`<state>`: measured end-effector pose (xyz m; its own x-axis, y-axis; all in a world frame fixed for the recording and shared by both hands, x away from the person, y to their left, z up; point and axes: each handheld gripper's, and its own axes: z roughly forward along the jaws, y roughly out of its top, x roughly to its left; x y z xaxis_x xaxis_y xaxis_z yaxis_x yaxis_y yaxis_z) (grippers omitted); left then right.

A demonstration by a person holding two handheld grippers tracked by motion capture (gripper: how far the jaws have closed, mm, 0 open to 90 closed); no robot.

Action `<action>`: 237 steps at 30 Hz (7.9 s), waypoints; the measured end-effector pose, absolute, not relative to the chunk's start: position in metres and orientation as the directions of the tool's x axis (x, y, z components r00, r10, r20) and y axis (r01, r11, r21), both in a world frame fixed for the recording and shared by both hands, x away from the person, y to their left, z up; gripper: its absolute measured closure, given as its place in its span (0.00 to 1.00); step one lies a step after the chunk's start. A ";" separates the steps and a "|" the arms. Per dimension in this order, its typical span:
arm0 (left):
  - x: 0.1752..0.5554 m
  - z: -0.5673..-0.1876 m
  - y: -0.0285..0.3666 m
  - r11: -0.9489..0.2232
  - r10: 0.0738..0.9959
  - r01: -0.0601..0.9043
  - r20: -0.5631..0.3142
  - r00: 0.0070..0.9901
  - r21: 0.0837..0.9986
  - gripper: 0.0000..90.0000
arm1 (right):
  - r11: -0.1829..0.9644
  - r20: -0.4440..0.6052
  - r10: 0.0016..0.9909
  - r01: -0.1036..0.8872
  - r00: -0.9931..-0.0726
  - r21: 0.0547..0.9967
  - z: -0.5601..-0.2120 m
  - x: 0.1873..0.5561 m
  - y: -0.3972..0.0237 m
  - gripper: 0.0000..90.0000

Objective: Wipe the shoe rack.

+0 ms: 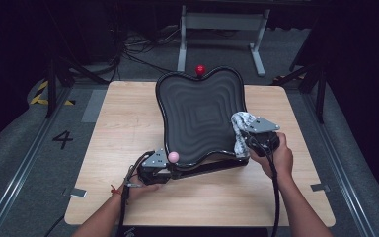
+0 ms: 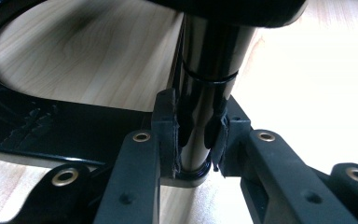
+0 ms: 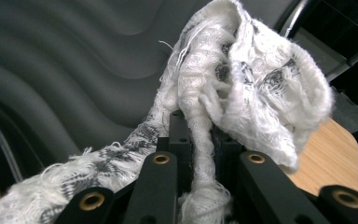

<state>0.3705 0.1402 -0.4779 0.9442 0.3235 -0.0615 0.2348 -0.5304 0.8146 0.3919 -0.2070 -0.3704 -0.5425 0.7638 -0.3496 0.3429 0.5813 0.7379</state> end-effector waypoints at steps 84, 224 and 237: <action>0.372 -0.478 0.139 -0.537 0.317 0.245 -0.076 0.945 0.807 0.82 | 0.585 -0.332 0.728 0.292 -0.600 0.756 -0.347 0.424 -0.139 0.90; 0.374 -0.478 0.138 -0.558 0.297 0.239 -0.078 0.952 0.795 0.82 | 0.524 -0.320 0.817 0.383 -0.480 0.761 -0.336 0.458 -0.183 0.89; 0.374 -0.479 0.137 -0.554 0.295 0.236 -0.077 0.952 0.799 0.82 | 0.565 -0.347 0.769 0.317 -0.537 0.762 -0.327 0.468 -0.154 0.89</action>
<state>0.3737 0.1374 -0.4786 0.9522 0.2954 -0.0771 0.2364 -0.5535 0.7986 0.4683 -0.1544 -0.3270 -0.5371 0.7690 -0.3466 0.3174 0.5649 0.7617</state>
